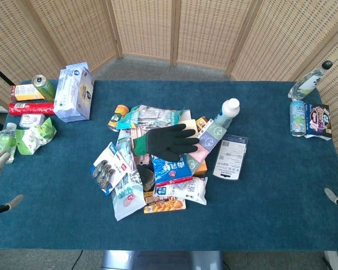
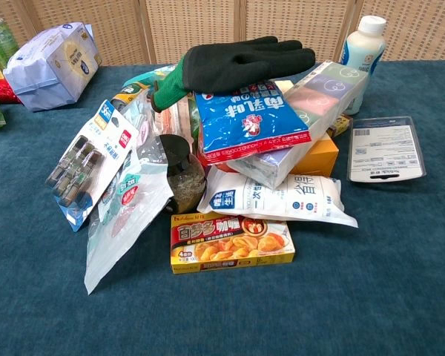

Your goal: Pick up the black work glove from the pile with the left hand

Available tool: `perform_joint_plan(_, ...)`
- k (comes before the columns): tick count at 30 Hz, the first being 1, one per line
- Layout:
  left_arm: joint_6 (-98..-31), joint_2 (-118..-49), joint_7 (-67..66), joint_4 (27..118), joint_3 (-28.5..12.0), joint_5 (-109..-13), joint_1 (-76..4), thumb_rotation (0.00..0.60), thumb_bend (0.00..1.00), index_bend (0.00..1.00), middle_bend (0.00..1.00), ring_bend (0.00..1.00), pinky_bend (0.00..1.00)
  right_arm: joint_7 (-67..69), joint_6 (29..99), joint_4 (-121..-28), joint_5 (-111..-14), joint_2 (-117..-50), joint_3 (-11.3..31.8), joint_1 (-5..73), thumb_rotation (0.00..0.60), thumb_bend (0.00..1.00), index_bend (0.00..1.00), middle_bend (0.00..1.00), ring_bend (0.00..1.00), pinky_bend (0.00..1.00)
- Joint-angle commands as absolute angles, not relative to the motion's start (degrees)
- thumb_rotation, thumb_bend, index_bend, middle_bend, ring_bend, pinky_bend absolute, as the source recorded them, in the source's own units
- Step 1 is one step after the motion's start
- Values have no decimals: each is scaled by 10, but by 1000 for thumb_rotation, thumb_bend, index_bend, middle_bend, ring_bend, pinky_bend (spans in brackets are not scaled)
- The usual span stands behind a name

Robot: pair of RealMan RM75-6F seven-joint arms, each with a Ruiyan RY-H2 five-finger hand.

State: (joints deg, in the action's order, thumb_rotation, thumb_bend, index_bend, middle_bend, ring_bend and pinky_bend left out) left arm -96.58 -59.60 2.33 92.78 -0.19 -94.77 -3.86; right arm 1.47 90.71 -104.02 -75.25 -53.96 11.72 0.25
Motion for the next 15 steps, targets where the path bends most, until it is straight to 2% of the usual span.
perform_joint_plan(1, -960, -599, 17, 928, -2, -955, -42, 600, 0, 0, 0, 0, 0, 14, 906, -1040, -752, -539, 117, 3, 600, 0, 0, 0, 0, 0)
perform_joint_plan(5, -943, -608, 13, 935, -9, -961, -57, 600, 0, 1, 0, 0, 0, 14, 905, -1041, -750, -540, 118, 4, 600, 0, 0, 0, 0, 0)
perform_joint_plan(8, -912, -618, 11, 948, -33, -962, -94, 600, 0, 25, 0, 0, 0, 14, 901, -1043, -751, -541, 118, 6, 600, 0, 0, 0, 0, 0)
perform_joint_plan(15, -751, -637, -15, 1045, -109, -896, -225, 600, 0, 35, 0, 0, 0, 15, 903, -1047, -755, -540, 117, 6, 600, 0, 0, 0, 0, 0)
